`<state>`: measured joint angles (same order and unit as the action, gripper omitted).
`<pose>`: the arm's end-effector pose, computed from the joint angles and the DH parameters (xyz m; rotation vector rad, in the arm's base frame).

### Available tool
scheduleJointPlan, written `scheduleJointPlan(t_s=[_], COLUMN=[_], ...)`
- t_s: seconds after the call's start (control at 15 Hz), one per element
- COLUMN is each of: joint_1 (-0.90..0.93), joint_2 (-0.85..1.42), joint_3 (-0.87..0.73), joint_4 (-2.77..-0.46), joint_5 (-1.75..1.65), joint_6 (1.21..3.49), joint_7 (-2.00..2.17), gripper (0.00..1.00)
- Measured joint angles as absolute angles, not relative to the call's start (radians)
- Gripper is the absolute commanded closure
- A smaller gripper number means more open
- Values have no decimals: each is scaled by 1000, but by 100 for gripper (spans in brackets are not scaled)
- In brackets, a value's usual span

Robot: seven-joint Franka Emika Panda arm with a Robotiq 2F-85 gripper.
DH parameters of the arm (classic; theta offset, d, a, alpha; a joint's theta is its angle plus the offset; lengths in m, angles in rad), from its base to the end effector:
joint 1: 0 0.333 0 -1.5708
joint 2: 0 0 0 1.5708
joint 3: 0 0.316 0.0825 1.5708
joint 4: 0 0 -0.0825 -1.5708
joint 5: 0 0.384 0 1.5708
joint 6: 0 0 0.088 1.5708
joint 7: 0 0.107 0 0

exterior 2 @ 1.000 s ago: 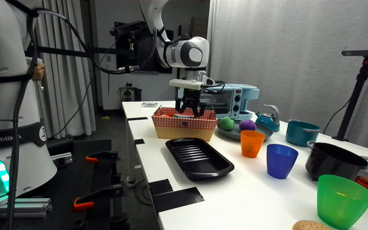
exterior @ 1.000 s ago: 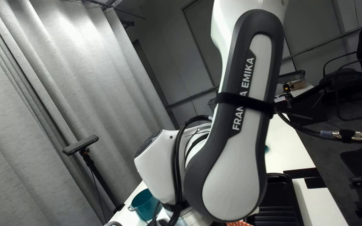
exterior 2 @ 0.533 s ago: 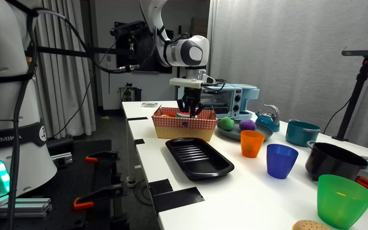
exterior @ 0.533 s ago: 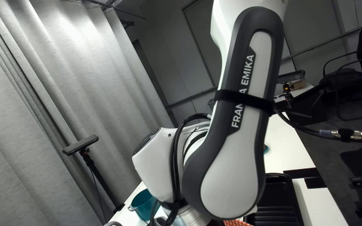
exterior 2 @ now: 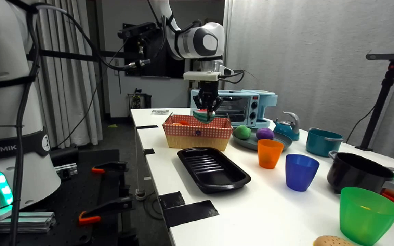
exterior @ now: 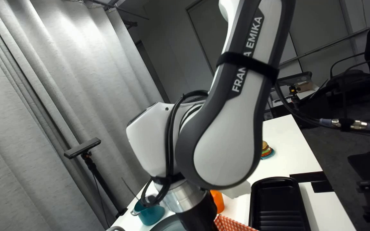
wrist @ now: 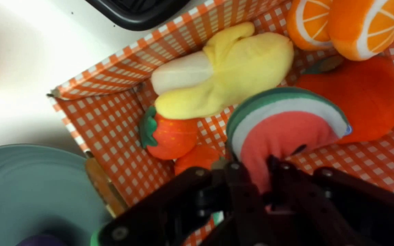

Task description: Move the watermelon and the banana plush toys from the box to the oven tray

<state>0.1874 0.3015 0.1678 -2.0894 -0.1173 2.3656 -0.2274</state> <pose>0.5453 0.1990 0.2789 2.9409 1.0077 -0.0268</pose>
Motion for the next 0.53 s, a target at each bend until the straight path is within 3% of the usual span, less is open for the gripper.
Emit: scheduleJointPlan(t_s=[0.53], joint_1=[134], joint_2=[138], joint_3=[131], joint_4=[-2184], joint_5=[-117], joint_6=[2365], joint_7=[-227], gripper=[96])
